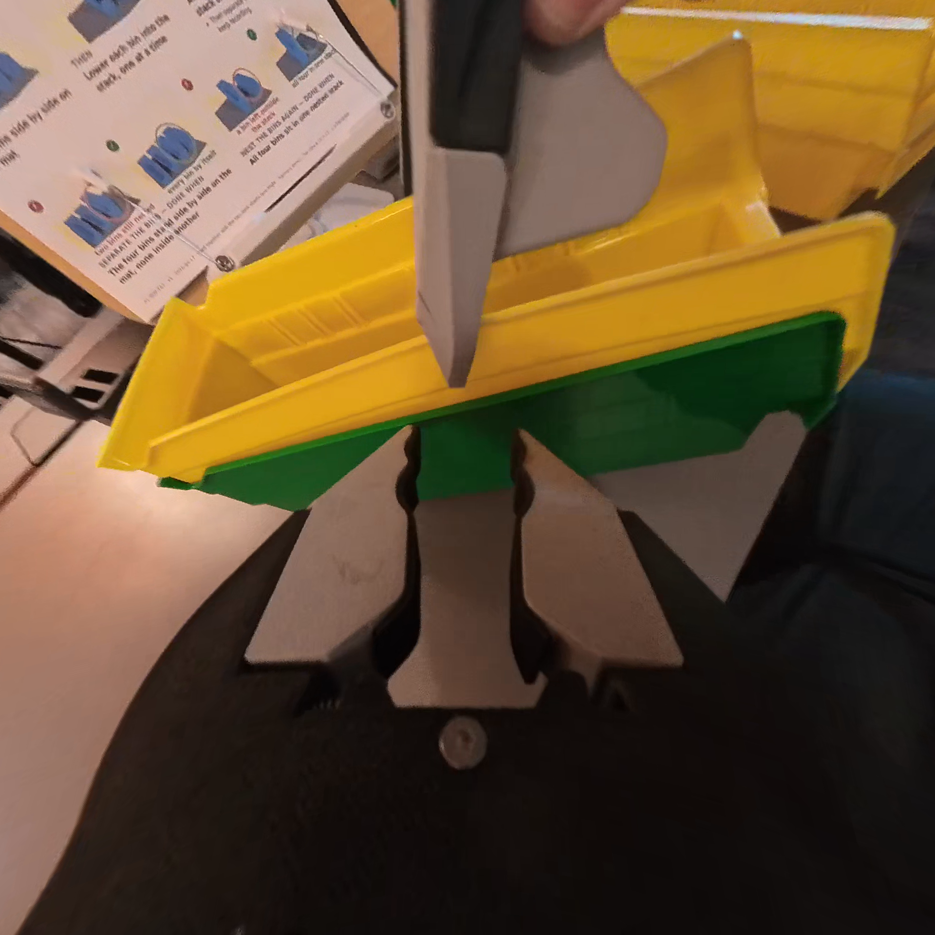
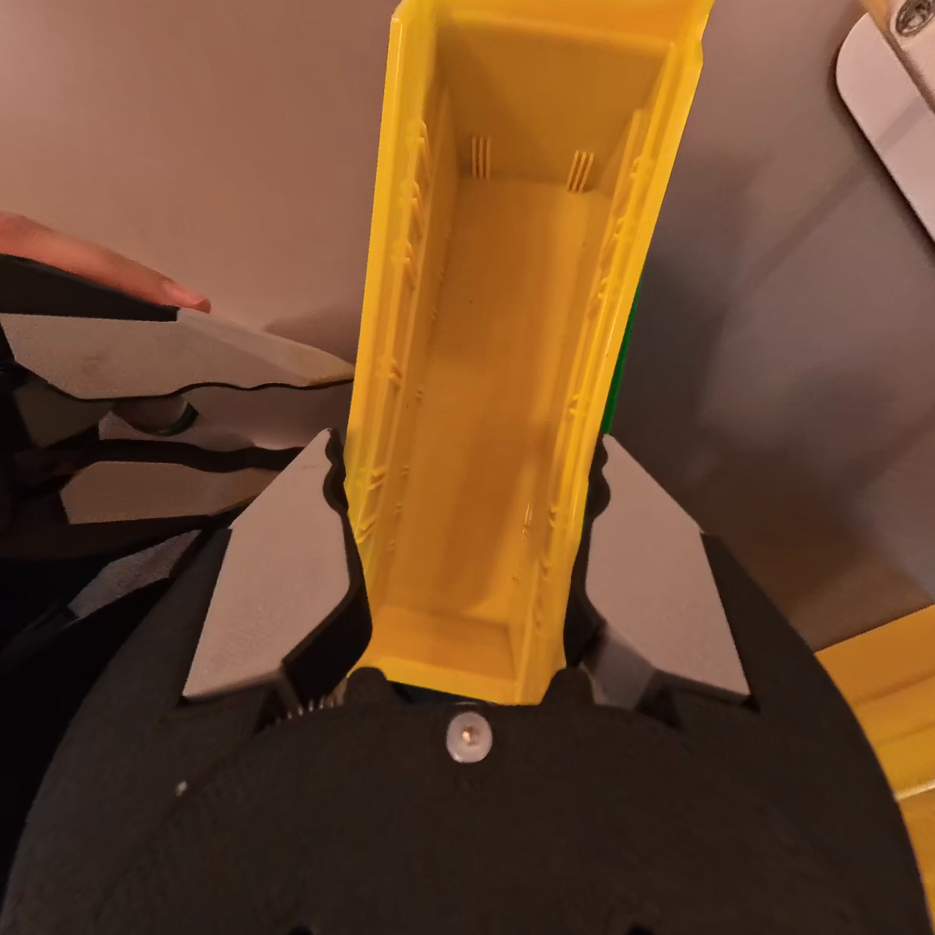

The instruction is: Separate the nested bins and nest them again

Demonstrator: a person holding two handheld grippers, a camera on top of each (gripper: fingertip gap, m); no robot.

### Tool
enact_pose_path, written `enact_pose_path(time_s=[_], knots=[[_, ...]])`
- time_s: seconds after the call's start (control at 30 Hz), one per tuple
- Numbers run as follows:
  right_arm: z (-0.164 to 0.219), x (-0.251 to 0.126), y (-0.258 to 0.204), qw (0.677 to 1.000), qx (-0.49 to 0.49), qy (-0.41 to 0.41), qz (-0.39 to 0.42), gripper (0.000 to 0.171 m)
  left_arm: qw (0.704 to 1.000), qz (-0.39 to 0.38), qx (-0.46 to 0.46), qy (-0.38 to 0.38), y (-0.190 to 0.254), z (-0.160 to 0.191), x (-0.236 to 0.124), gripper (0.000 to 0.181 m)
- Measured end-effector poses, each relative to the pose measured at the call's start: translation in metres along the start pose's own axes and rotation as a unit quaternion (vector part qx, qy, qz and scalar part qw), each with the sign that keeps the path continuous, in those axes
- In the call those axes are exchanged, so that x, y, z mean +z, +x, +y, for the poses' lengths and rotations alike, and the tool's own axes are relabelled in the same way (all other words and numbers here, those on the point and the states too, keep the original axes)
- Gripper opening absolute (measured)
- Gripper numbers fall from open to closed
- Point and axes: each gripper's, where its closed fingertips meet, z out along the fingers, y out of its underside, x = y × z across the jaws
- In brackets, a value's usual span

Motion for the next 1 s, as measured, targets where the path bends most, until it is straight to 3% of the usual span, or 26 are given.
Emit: enact_pose_path(time_s=[0.1,0.17,0.3,0.4,0.53,0.7,1.0], knots=[[0.003,0.001,0.002,1.000,0.005,0.002,-0.009,0.097,0.997,-0.028,0.066,-0.012,-0.002,0.004,0.002,0.044],[0.003,0.002,0.003,1.000,0.009,0.004,-0.014,0.097,0.993,-0.038,0.112,0.001,0.002,0.001,0.000,0.072],[0.003,0.002,0.003,1.000,0.003,0.006,-0.014,0.098,0.992,0.003,0.121,0.027,0.023,-0.007,0.000,0.071],[0.005,0.004,0.004,1.000,-0.001,0.001,-0.009,0.097,0.992,-0.008,0.124,0.032,0.023,-0.009,0.006,0.062],[0.011,0.006,0.008,1.000,-0.014,-0.014,0.004,0.096,0.989,0.002,0.149,0.003,0.034,0.004,0.014,0.072],[0.011,0.004,0.006,0.999,-0.032,-0.030,0.022,0.095,0.974,-0.045,0.212,-0.060,0.032,0.012,0.017,0.068],[-0.014,-0.065,0.008,0.998,0.008,0.062,-0.034,0.098,0.978,-0.031,0.196,-0.056,0.033,0.013,0.014,0.067]])
